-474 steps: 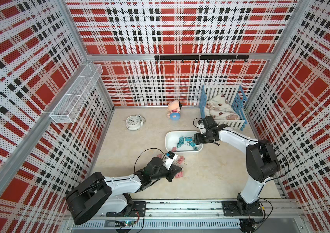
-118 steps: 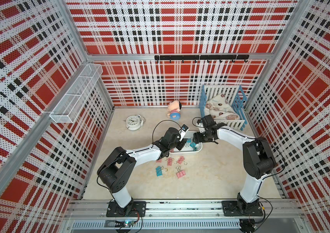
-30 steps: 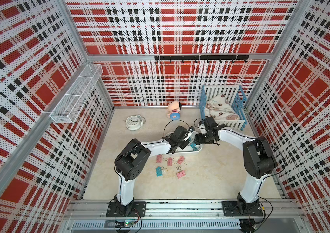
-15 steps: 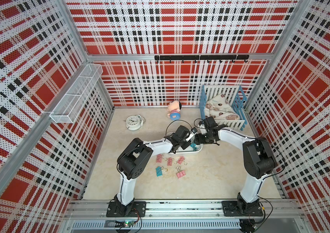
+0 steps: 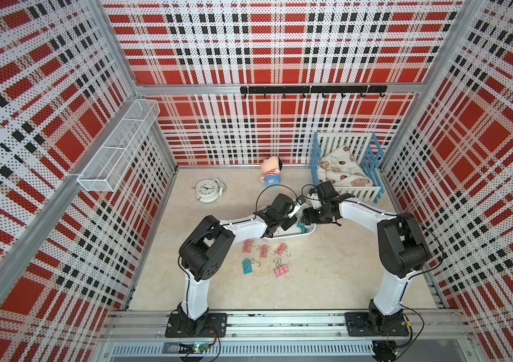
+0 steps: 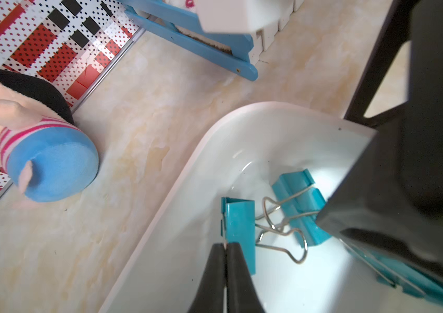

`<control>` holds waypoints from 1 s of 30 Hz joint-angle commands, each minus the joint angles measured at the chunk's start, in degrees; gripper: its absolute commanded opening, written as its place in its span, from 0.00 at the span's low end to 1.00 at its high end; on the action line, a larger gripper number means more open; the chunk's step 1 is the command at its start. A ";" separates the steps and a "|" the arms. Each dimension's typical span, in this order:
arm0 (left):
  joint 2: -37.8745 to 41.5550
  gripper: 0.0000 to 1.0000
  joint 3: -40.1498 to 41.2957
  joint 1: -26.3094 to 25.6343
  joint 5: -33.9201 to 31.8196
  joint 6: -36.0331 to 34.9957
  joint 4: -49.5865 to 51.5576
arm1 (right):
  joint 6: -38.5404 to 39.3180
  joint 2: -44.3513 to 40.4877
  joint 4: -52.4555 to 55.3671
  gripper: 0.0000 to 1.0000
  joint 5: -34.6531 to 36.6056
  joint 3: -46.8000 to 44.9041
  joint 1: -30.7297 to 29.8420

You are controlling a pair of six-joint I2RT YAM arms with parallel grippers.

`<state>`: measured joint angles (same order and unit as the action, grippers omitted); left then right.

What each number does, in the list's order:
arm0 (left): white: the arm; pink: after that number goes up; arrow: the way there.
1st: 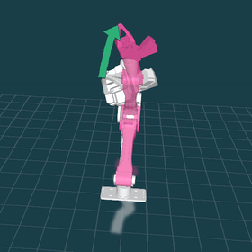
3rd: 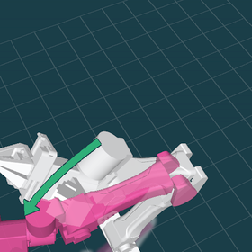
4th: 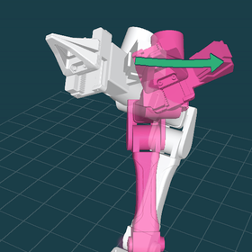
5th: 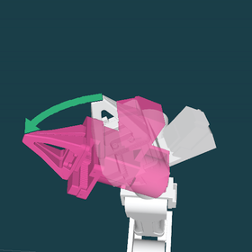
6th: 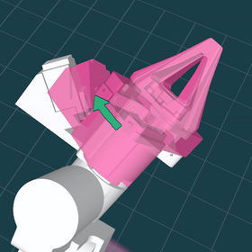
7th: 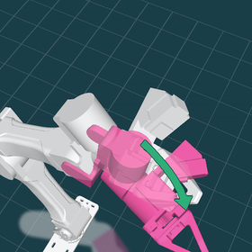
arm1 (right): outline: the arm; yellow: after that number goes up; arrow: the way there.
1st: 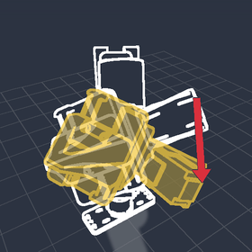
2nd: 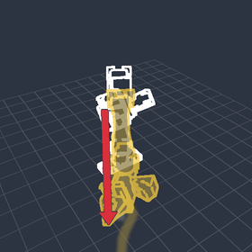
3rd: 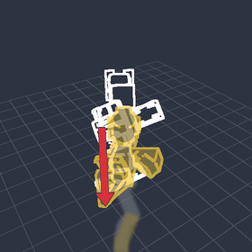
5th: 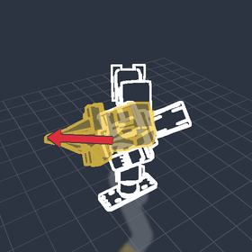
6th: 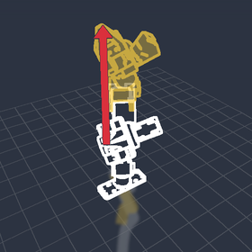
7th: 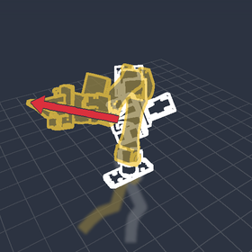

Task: Take out the binder clips from the storage box
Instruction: Pick up the binder clip from the storage box, then place the binder clip at the center of the board.

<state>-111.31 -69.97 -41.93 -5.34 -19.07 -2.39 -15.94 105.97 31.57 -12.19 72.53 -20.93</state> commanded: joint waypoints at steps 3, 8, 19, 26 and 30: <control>5.55 0.01 2.80 0.01 -2.06 1.47 -0.24 | 0.08 -0.99 -0.29 0.73 -0.65 0.01 0.20; 11.32 0.02 6.45 0.01 -3.40 2.24 -1.41 | 0.20 -0.87 -0.35 0.73 -0.72 0.06 0.21; 28.46 0.01 17.47 -3.75 -11.03 5.47 -0.32 | 0.23 -0.77 -0.75 0.73 -1.10 -0.21 0.25; 40.57 0.01 26.65 -9.57 -18.48 13.54 4.51 | 0.39 -0.95 -0.82 0.73 -1.45 -0.37 0.26; 45.77 0.01 30.56 -13.65 -22.98 19.81 8.28 | 0.42 -1.28 -1.00 0.73 -1.56 -0.55 0.22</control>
<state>-68.60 -41.45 -53.47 -23.49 -5.50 2.70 -15.90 105.97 31.35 -13.28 72.53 -20.93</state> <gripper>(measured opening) 0.086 0.728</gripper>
